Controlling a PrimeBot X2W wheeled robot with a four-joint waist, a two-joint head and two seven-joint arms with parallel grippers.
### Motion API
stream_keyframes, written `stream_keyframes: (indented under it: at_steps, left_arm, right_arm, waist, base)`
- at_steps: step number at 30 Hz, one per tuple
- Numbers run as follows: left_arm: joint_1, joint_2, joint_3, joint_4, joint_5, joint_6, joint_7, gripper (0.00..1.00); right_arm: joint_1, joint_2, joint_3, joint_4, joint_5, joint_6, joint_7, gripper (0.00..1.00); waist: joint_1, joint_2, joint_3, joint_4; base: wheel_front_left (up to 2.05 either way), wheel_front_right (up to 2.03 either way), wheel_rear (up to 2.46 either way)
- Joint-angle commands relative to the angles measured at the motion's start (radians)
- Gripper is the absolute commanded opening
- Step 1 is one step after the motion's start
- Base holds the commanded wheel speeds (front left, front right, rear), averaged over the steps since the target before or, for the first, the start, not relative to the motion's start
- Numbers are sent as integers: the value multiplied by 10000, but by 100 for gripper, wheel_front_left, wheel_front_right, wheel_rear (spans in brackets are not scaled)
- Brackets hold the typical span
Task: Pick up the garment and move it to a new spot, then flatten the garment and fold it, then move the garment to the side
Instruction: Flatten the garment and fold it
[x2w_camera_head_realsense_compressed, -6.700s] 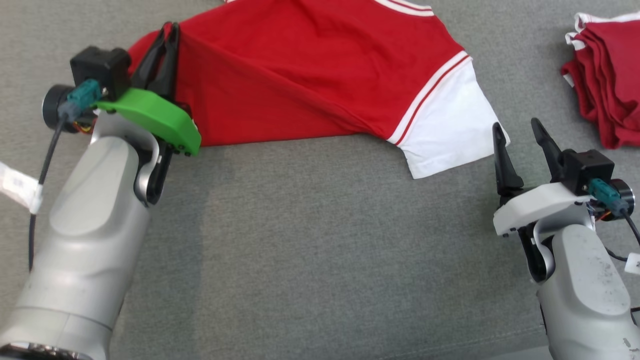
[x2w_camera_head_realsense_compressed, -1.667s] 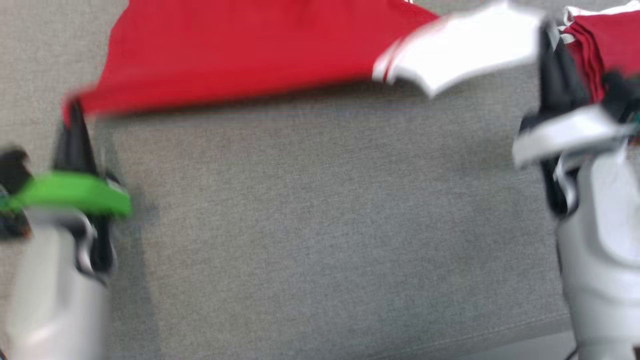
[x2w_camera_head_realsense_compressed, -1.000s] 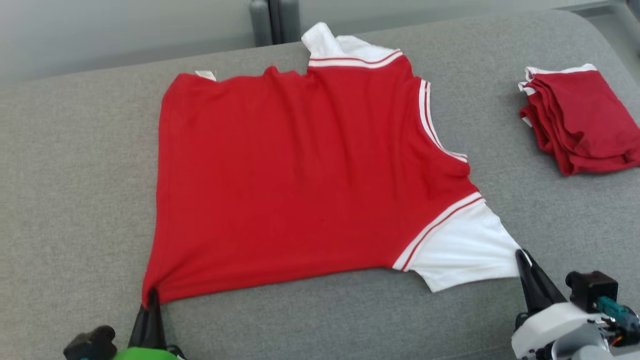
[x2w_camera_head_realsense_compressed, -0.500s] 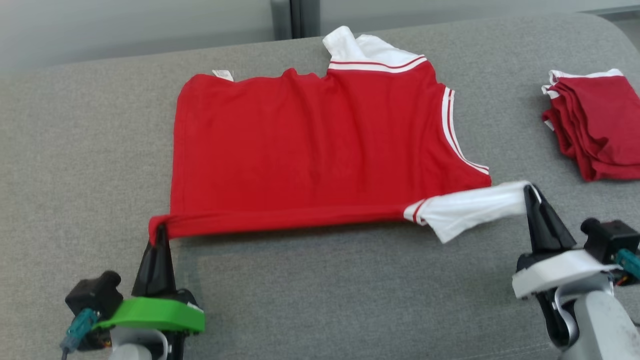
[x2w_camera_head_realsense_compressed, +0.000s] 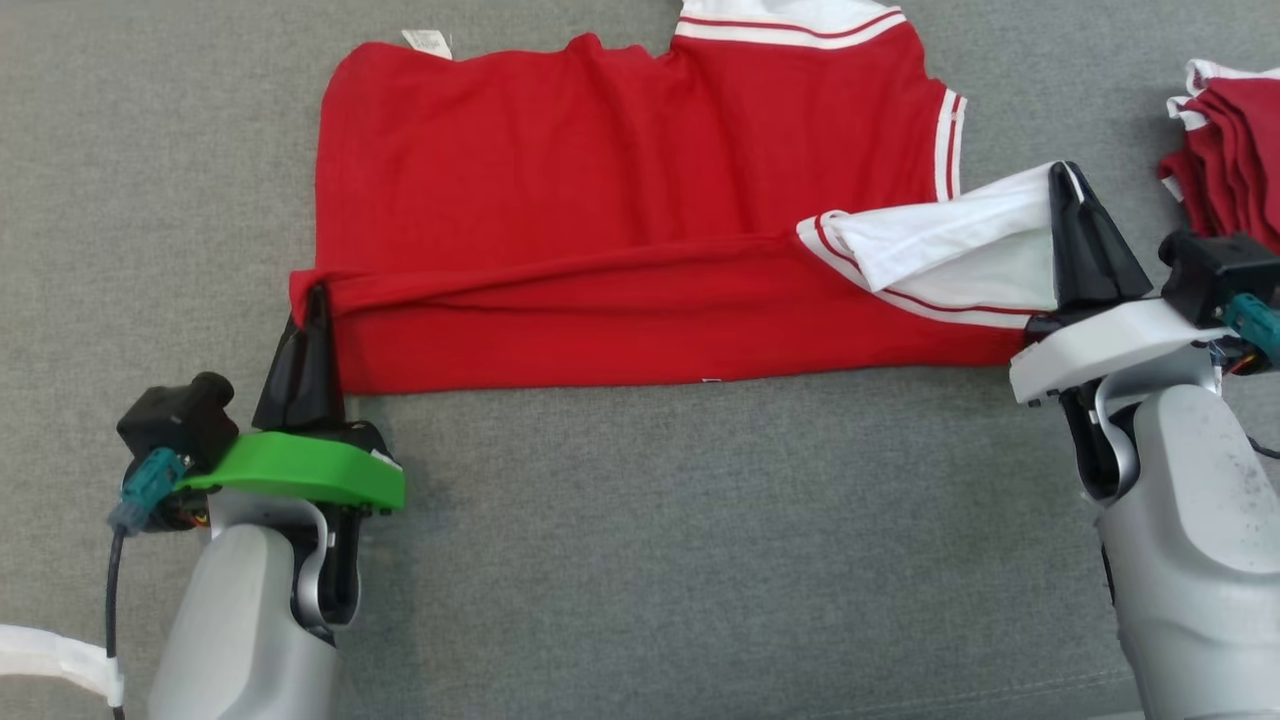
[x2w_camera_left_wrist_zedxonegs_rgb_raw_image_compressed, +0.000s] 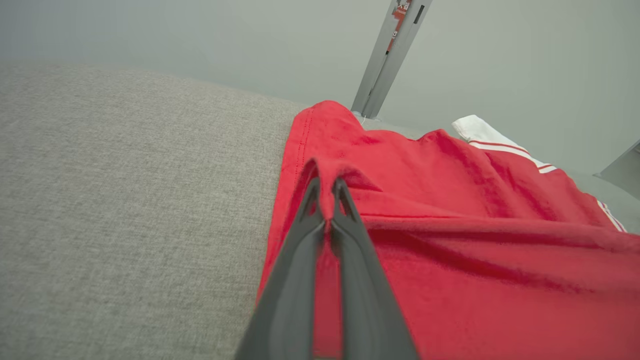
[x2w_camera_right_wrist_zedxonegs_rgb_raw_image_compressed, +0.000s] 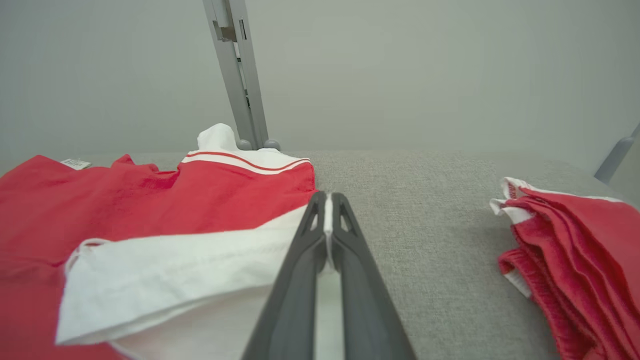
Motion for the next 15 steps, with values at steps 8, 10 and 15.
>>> stream_keyframes:
  at_steps: [8, 10, 15]
  left_arm:
    - [-730, 117, 91, 350, -90, 26, -27, 100]
    - [-615, 68, 169, 312, -31, 26, -27, 100]
    - [24, -128, 605, -183, 168, 26, -15, 100]
  right_arm:
    - [-745, 167, -470, 547, -797, -20, -43, 100]
    - [-732, 229, -643, 384, -1003, -21, -45, 100]
    - [-57, 361, -1014, -599, -1324, -21, -42, 100]
  waist:
    - [0, 0, 644, 72]
    - [0, 0, 675, 73]
    - [0, 0, 653, 84]
  base:
    - [0, 0, 0]
    - [0, 0, 0]
    - [0, 0, 0]
